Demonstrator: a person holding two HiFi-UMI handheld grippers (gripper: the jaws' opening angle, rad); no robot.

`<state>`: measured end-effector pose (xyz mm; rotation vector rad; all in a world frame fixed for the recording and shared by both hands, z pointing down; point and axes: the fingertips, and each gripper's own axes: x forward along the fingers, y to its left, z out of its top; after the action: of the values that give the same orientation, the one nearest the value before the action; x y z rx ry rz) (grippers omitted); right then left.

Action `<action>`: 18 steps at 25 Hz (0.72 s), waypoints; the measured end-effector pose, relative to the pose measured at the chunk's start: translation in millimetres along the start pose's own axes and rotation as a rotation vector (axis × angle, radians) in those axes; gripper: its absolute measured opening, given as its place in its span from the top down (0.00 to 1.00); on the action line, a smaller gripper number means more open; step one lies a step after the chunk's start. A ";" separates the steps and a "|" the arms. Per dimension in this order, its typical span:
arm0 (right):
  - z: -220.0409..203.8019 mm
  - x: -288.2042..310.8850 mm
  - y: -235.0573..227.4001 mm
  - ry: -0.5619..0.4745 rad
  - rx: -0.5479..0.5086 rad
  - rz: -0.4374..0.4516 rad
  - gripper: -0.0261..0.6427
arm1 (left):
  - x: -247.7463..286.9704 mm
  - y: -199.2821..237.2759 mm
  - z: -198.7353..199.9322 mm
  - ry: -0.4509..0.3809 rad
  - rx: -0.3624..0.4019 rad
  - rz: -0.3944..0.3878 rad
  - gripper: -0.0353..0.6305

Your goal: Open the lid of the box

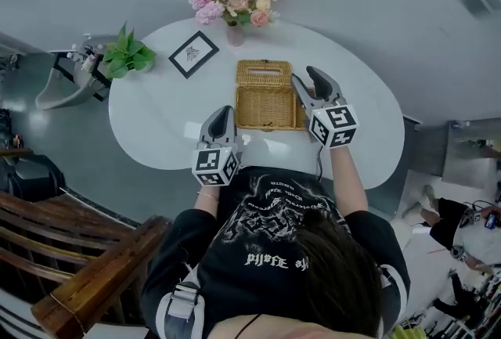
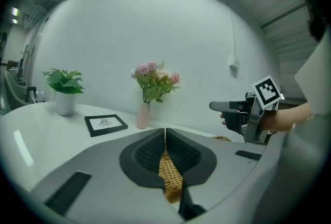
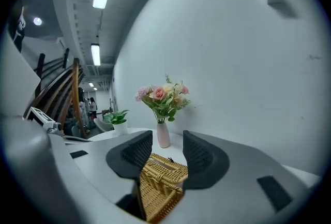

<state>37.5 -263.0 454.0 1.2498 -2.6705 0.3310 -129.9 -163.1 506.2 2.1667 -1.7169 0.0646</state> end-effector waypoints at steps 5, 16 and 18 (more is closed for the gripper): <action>-18.1 -11.9 16.8 0.000 0.023 -0.013 0.65 | -0.1 -2.0 -2.0 0.003 0.006 -0.012 0.91; -51.7 -25.2 43.3 0.016 0.073 -0.013 0.69 | -2.2 -10.7 -12.0 0.019 0.003 -0.037 0.91; -53.8 -25.0 45.5 0.017 0.071 -0.013 0.70 | -2.3 -11.2 -13.1 0.021 0.003 -0.036 0.91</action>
<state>21.5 -201.7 493.7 1.2784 -2.6568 0.4360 -117.3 -154.7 514.8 2.1908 -1.6671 0.0808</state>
